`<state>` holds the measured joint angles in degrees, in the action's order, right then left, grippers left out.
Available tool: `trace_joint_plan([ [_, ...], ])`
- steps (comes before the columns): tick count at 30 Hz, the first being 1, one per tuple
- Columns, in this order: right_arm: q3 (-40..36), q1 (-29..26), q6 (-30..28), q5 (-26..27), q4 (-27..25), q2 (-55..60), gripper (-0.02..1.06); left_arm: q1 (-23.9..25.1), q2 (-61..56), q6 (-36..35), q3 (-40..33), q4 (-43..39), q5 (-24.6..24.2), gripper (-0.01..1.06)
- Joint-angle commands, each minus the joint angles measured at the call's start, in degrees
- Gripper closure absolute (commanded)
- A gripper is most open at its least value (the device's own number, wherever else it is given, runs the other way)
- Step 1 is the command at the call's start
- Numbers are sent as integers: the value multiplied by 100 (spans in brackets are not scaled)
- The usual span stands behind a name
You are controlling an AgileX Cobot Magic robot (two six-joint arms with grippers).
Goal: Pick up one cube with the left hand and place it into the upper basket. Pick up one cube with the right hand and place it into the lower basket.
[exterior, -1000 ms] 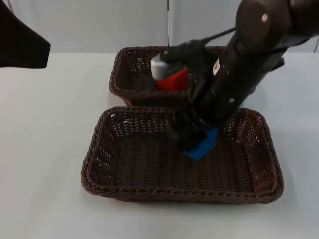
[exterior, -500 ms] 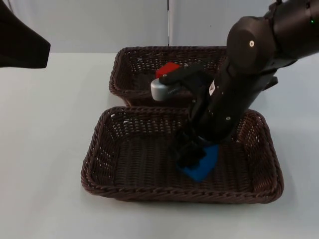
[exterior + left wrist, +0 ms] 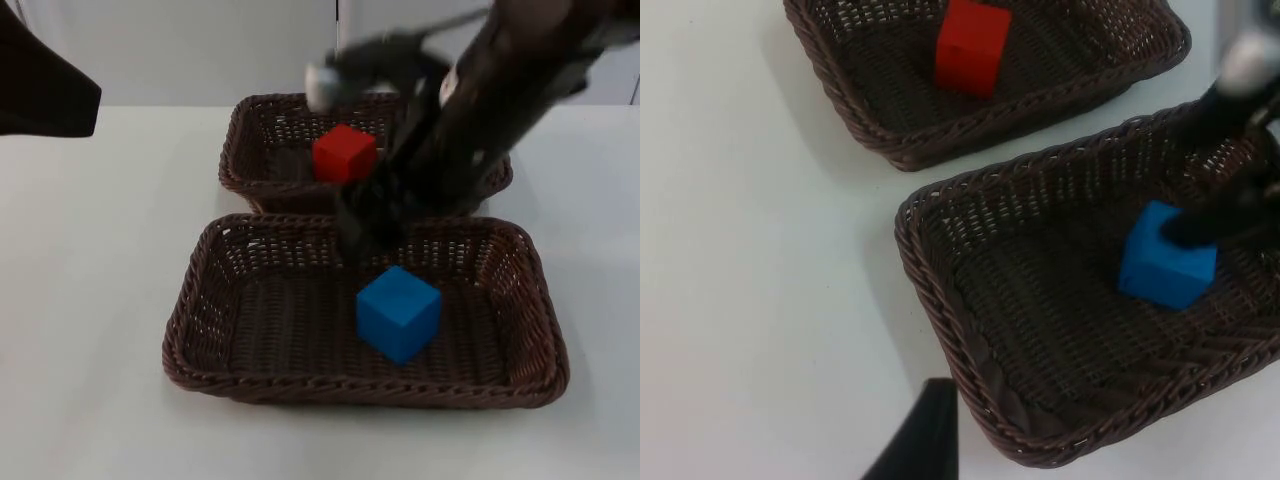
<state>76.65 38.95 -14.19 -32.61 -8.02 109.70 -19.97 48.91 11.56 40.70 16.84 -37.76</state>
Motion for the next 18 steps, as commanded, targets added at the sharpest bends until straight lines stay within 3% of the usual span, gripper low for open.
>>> trace_joint_plan([
  [1, 23, 30, -33, -165, -15, -414, 31, 3, -33, -27, -16, 55, 60, 11],
  [8, 23, 30, -22, -495, -16, -1455, 31, 3, -33, -5, -16, 55, 60, 11],
  [18, 23, 30, -22, -565, -28, -2122, 31, 3, -33, 7, -16, 55, 60, 11],
])
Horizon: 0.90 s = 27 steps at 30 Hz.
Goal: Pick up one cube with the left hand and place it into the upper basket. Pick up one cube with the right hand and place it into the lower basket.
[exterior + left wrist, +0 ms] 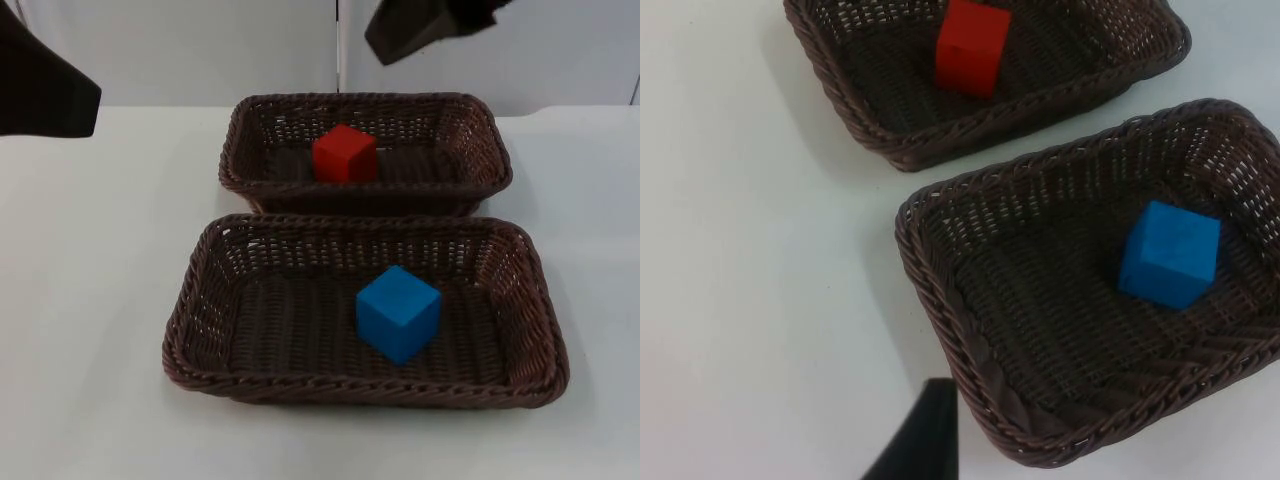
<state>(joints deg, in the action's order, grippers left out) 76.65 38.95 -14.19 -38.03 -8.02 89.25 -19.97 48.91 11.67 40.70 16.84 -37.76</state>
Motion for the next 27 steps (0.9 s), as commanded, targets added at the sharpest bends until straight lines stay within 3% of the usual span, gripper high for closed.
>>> trace_joint_plan([
  [1, 23, 30, -22, -53, -28, -110, 31, 3, -33, -4, -16, 55, 60, 11],
  [16, -116, 30, 16, -403, -28, -363, 31, 3, -33, -4, -16, 55, 60, 11],
  [27, -1248, 30, 16, 351, -141, -1460, 31, 3, -33, -6, -16, 8, 60, 11],
])
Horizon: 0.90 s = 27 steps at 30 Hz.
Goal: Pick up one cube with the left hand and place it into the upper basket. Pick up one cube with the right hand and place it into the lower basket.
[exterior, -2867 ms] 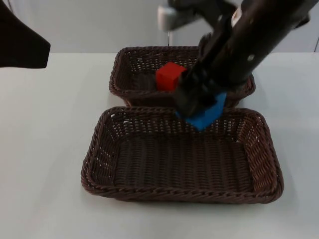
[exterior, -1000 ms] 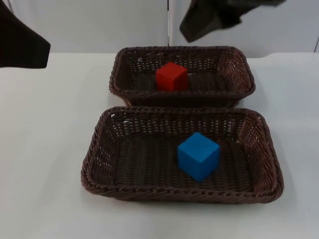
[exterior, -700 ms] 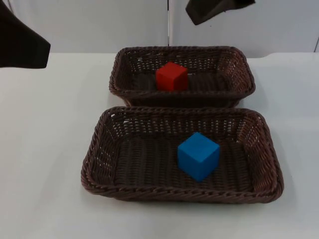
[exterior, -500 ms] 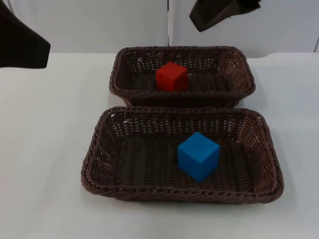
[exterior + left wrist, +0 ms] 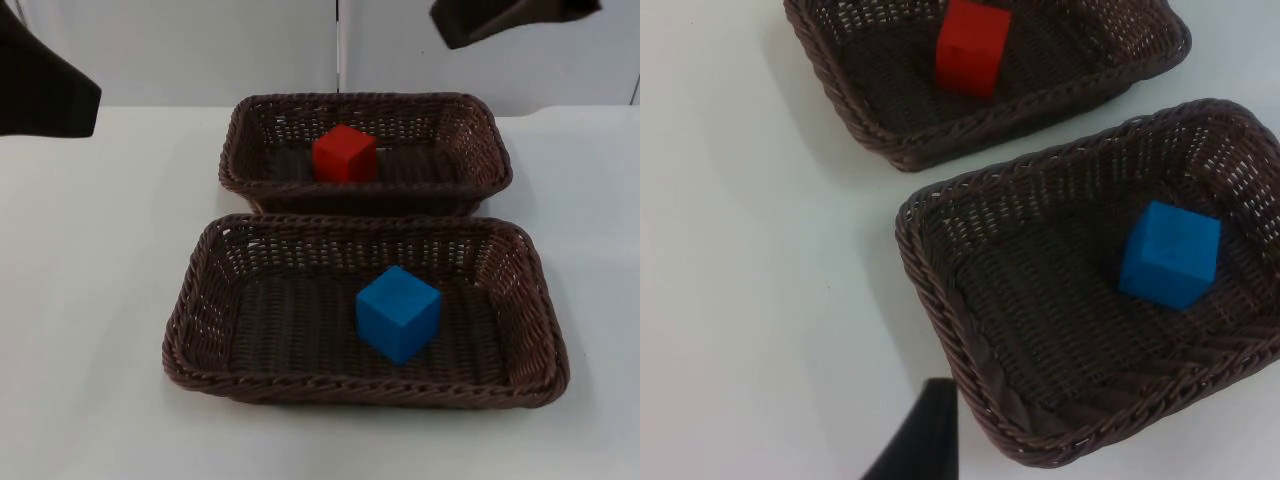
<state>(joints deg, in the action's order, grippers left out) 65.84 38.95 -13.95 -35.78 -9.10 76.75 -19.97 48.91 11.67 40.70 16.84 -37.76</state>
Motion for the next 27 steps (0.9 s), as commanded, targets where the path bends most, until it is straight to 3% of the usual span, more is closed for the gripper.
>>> trace_joint_plan([
  [1, -168, 30, -8, 126, -32, -211, 31, 3, -33, -6, -16, 8, 60, 11],
  [13, -1179, 30, 122, 263, -70, -1516, 31, 3, -1022, 440, -16, 27, -41, 11],
  [27, -2442, 30, 370, 271, -70, -3602, 31, 3, -2275, 434, -112, -374, -884, 11],
])
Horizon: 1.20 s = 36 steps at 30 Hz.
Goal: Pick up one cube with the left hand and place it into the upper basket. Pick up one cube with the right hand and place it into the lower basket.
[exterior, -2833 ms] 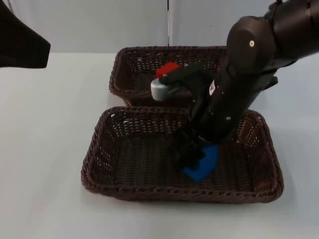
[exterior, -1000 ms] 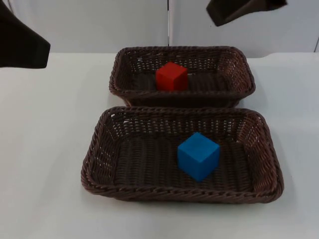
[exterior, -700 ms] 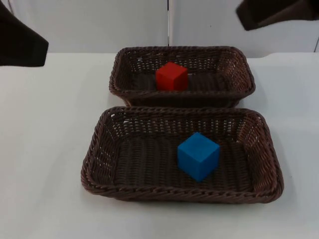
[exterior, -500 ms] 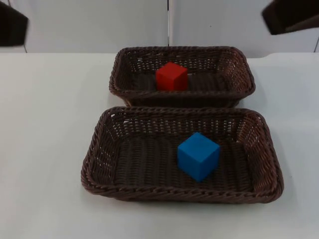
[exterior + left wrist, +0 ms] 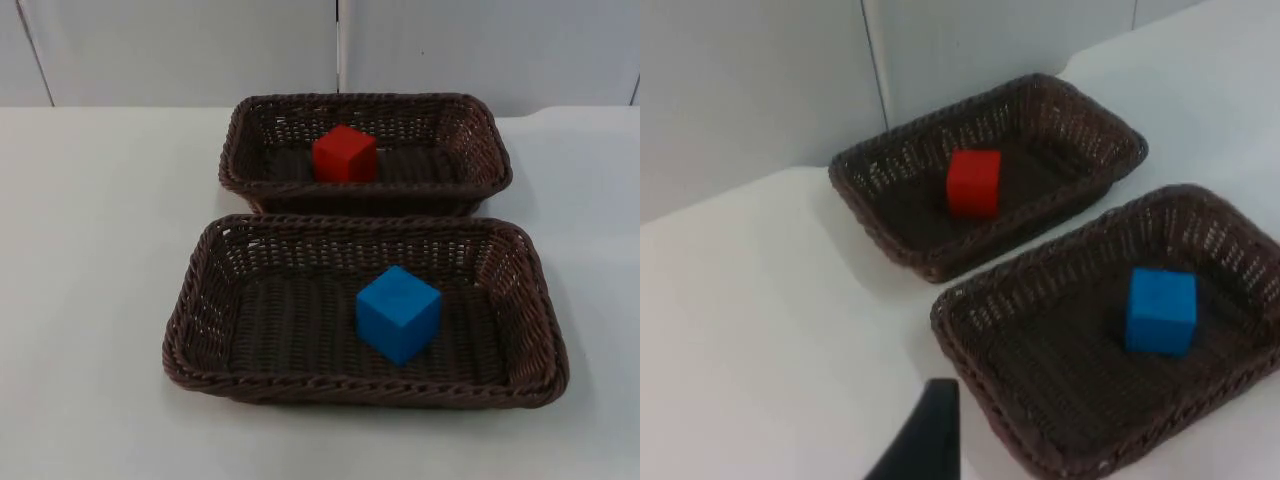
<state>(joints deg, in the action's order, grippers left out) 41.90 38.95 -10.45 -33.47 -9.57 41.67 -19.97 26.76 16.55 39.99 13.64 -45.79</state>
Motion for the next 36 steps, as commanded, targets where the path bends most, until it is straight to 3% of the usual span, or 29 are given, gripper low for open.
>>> trace_joint_plan([
  [1, -209, 30, 90, 40, -6, -371, 31, 3, -149, -54, -131, -67, -185, 11],
  [11, -890, 30, 231, -97, 19, -1698, 31, 3, -934, -208, -497, -97, -391, 11],
  [19, -1164, 30, 240, -361, 32, -2591, 31, 3, -1662, -515, -497, -439, -920, 11],
  [23, -1173, 30, 240, -686, 32, -2917, 31, 3, -1955, -992, -541, -846, -1120, 11],
  [36, -1173, 30, 353, -1451, 63, -3576, 31, 3, -2440, -1404, -1004, -1001, -1256, 11],
])
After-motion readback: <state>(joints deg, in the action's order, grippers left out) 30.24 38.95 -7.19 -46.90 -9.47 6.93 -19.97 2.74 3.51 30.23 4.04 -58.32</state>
